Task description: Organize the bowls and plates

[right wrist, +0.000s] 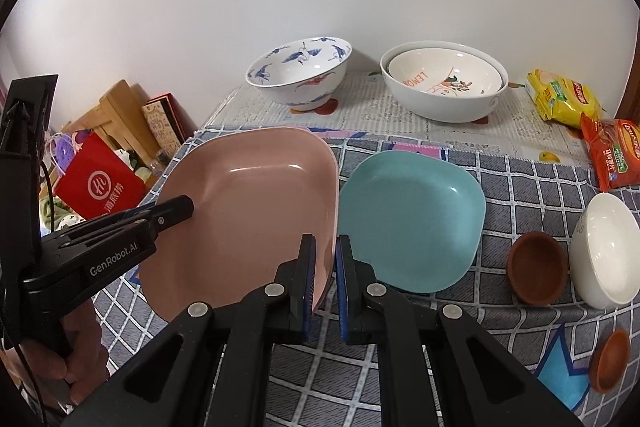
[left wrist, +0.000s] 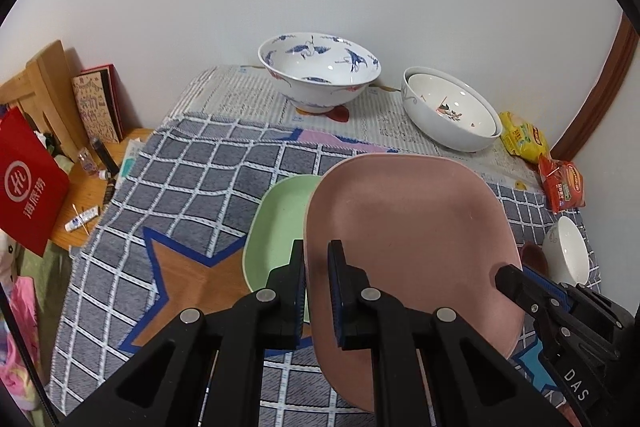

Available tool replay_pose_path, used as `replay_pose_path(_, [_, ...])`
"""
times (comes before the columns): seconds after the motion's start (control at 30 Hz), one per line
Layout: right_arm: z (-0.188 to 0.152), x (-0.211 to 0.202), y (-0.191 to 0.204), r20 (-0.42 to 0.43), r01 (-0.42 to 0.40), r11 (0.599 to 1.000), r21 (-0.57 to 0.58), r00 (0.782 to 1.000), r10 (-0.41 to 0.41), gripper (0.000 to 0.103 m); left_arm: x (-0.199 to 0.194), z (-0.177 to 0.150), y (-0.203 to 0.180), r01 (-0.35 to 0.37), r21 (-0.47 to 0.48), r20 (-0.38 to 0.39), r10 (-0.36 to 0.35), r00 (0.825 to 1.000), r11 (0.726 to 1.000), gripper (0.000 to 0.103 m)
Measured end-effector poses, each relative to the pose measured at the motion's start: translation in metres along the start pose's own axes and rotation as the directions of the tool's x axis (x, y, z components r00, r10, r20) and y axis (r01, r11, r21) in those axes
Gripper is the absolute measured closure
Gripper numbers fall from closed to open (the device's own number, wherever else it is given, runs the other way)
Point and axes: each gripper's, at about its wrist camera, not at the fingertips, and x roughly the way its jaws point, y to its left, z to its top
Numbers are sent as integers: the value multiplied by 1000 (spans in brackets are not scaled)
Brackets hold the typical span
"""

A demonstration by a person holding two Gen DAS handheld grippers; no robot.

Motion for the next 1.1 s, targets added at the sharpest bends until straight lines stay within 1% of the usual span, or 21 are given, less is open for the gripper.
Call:
replay_pose_path(0.27, [-1, -5, 8, 14, -1, 1000, 24, 1000, 1, 93, -9, 7, 5, 7, 8, 23, -7, 1000, 1000, 92])
replay_pose_path(0.47, [-1, -1, 14, 12, -5, 999, 32, 1000, 4, 93, -4, 7, 12, 3, -1, 14, -3, 1000, 1000, 92])
replay_pose_path(0.77, [0, 16, 23, -8, -2, 1000, 26, 1000, 2, 93, 11, 7, 28, 1, -12, -8, -1, 1000, 1000, 92])
replay_pose_path(1.1, [-3, 45, 31, -58, 4, 1000, 17, 998, -3, 93, 38, 9, 41, 0, -29, -47, -1, 999, 1000, 92])
